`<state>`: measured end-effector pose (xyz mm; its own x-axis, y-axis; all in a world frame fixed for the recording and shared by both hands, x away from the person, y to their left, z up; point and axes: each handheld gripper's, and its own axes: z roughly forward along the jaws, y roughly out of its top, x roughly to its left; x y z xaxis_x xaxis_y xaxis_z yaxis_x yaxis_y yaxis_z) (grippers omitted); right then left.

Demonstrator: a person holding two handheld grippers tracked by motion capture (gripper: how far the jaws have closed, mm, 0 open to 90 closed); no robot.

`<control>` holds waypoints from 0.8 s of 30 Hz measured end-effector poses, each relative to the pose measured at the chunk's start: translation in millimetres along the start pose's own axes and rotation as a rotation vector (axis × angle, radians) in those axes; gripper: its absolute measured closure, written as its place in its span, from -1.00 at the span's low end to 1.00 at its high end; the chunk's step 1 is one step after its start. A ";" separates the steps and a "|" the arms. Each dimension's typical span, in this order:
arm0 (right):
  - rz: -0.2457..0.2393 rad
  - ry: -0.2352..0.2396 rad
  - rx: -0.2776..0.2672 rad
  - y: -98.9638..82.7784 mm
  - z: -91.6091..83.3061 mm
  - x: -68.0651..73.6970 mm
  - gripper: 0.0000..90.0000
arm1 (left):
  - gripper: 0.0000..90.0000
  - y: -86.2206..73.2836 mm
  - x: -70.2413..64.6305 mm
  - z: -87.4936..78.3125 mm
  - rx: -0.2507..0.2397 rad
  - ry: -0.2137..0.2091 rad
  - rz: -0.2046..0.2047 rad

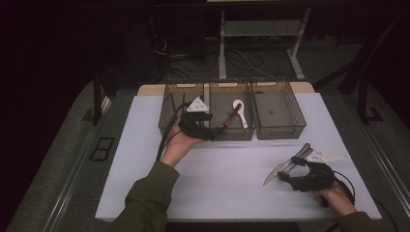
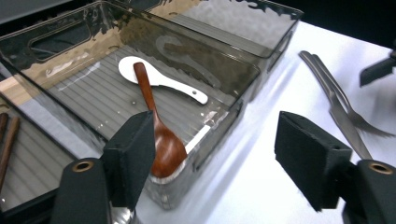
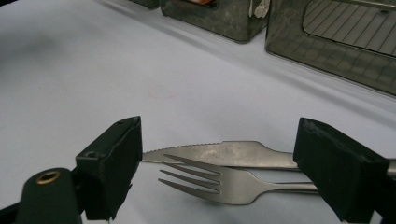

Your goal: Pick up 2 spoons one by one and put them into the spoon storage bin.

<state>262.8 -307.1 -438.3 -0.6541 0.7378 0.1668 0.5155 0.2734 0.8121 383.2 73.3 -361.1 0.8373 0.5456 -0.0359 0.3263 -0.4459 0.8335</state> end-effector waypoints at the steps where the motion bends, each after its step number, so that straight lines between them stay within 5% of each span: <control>1: -0.002 0.000 0.001 -0.1 0.2 0.0 -0.66 | -0.44 -2.5 -1.7 -2.1 -0.007 0.000 -0.003; 24: -0.002 -0.001 0.000 0.2 -0.2 0.5 -0.66 | -0.92 -94.6 -25.5 -54.5 -0.047 0.018 -0.057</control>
<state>262.5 -306.7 -438.0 -0.6547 0.7376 0.1650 0.5141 0.2745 0.8126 307.0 140.3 -409.0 0.8098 0.5820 -0.0740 0.3516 -0.3805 0.8554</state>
